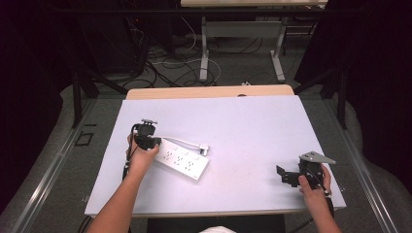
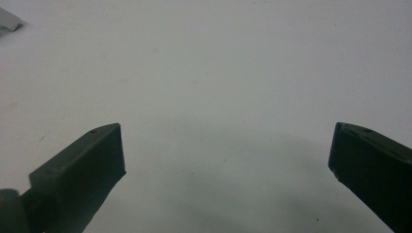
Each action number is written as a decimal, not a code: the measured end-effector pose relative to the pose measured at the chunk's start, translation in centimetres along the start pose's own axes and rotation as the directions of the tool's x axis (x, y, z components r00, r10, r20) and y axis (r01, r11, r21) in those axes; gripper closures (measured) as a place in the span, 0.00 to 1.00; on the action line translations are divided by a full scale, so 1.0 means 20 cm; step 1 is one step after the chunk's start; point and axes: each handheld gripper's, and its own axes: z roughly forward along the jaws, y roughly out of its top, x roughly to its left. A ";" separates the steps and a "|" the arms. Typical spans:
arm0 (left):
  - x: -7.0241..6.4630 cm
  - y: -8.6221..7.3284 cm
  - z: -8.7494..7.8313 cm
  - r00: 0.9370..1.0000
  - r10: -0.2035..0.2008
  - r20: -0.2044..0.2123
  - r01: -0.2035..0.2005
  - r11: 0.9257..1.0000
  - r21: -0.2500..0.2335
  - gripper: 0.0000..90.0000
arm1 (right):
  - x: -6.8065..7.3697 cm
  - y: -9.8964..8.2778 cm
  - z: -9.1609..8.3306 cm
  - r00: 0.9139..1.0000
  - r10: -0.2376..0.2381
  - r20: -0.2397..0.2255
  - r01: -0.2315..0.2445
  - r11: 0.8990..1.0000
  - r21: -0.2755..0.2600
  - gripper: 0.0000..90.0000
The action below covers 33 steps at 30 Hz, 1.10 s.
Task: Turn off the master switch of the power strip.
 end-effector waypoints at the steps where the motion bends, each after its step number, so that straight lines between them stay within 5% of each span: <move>1: 0.00 0.00 0.00 1.000 -0.007 0.006 0.007 1.000 -0.011 1.00 | 0.00 0.00 0.00 1.000 0.000 0.003 0.000 1.000 -0.009 0.00; 26: 0.02 0.01 -0.02 1.000 -0.017 0.026 0.016 1.000 0.013 1.00 | 0.00 0.00 0.00 1.000 0.011 -0.002 -0.011 1.000 -0.001 0.00; 33: 0.02 0.01 -0.02 0.999 -0.025 0.029 0.026 1.000 -0.012 0.98 | -0.01 0.00 0.00 1.000 0.013 0.000 -0.013 1.000 -0.002 0.00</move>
